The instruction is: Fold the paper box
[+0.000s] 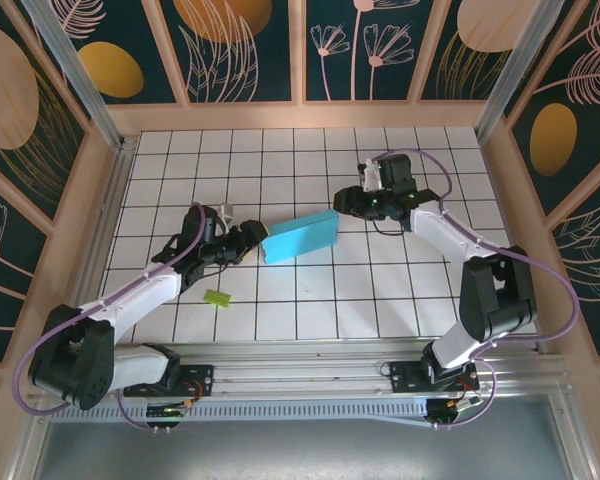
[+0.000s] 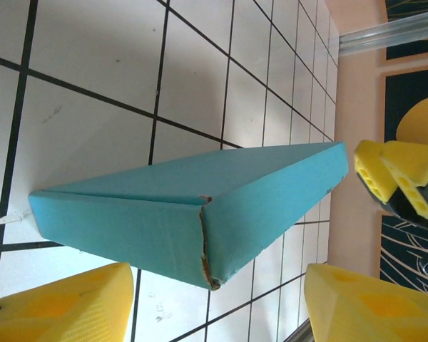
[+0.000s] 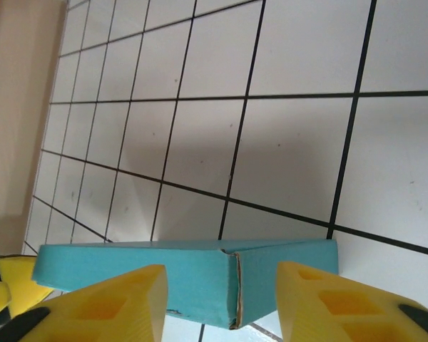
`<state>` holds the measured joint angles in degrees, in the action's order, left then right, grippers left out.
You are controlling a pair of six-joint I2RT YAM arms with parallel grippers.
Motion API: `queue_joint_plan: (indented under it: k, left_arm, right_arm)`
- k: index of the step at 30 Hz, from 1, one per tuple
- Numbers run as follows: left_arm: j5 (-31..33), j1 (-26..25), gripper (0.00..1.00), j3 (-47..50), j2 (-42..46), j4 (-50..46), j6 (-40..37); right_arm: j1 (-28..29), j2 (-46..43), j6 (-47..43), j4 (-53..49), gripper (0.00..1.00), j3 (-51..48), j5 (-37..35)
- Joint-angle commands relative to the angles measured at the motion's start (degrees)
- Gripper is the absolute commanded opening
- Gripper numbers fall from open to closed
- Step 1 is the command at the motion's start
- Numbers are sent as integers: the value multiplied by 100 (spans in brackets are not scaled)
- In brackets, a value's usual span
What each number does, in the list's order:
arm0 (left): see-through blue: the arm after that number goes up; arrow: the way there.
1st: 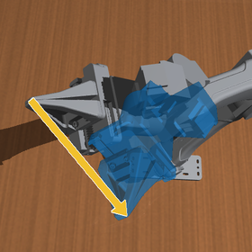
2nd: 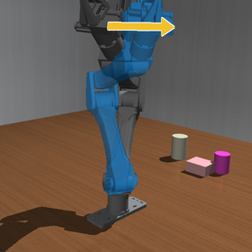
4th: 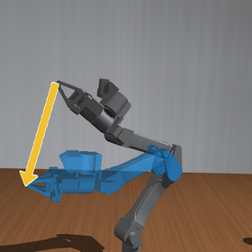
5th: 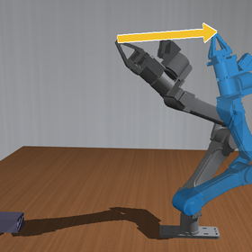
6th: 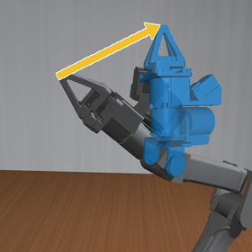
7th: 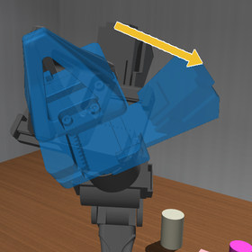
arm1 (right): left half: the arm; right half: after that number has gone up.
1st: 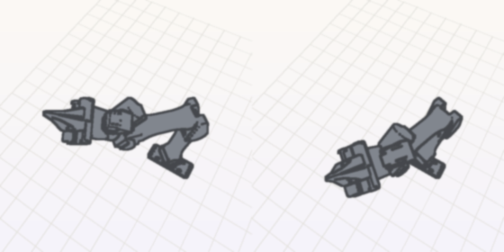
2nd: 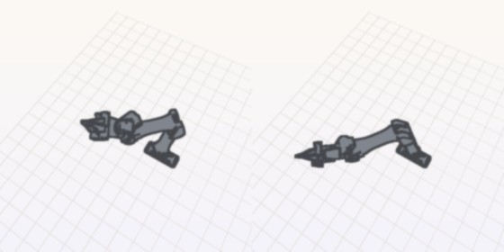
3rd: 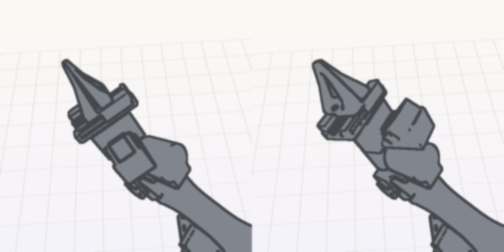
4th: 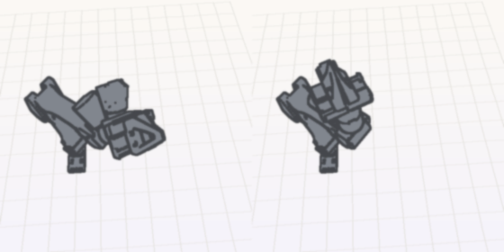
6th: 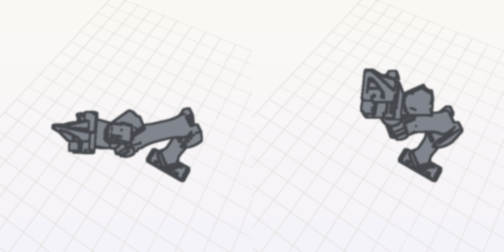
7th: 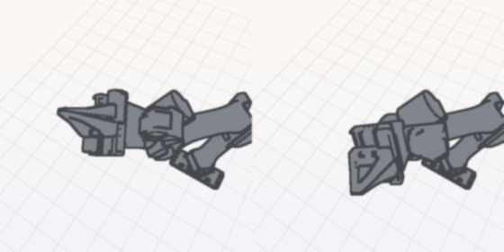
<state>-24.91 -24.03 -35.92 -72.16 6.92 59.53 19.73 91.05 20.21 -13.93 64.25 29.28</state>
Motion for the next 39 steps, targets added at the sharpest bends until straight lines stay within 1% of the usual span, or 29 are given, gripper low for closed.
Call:
queue_joint_plan:
  k: [1, 3, 5, 7, 9, 10, 13, 15, 17, 18, 19, 21, 23, 25, 27, 29, 32, 36, 39]
  left_arm:
    - [-90, -70, 61, 107, -153, 291, 384]
    - [-85, -101, 55, 88, -233, 293, 385]
    - [-83, -124, 45, 95, -264, 301, 394]
    - [-109, -149, 34, 101, -255, 280, 419]
    - [-109, -201, 27, 126, -206, 204, 420]
    - [-101, -243, 25, 130, -160, 135, 411]
    - [5, -541, 24, 261, -4, -144, 413]
    - [64, -820, 25, 455, 122, -278, 516]
    - [121, -1032, 32, 659, 315, -402, 623]
    - [142, -1066, 38, 730, 426, -454, 647]
    - [161, -1085, 46, 791, 583, -489, 643]
    - [131, -1079, 60, 829, 845, -487, 462]
    - [168, -1078, 67, 665, 956, -726, 71]
    - [381, -1078, 69, 422, 911, -1035, -210]
    - [616, -1077, 70, 241, 754, -1151, -378]
    - [925, -1077, 71, 41, 478, -1308, -568]
    - [1317, -1077, 72, -219, 58, -1571, -864]
    - [1754, -1071, 72, -331, -290, -1422, -1153]
    - [2010, -1077, 72, -524, -658, -1422, -1387]
  right_arm:
    - [126, 133, -17, 147, 38, -126, 175]
    - [150, 149, 9, 232, 31, -247, 100]
    - [195, 150, -61, 122, 26, -312, -139]
    - [280, 58, -162, 0, 23, -420, -368]
    - [338, -151, -172, 15, 22, -671, -472]
    - [370, -319, -121, 51, 22, -867, -488]
    - [460, -917, 121, 105, 22, -1550, -610]
    - [559, -1348, 303, 116, 24, -2056, -612]
    - [652, -1862, 428, -57, 31, -2459, -699]
    - [664, -2073, 448, -171, 34, -2554, -727]
    - [667, -2301, 485, -279, 37, -2629, -737]
    - [641, -2660, 609, -362, 43, -2729, -682]
    - [539, -2841, 764, -356, 47, -2786, -565]
    - [378, -2821, 856, -262, 49, -2799, -494]
    - [266, -2604, 887, -118, 53, -2788, -534]
    - [218, -2288, 864, 89, 57, -2722, -449]
    - [220, -1897, 916, 367, 61, -2654, -359]
    - [245, -1569, 1108, 841, 62, -2699, -359]
    - [334, -1304, 1245, 1165, 60, -2698, -399]
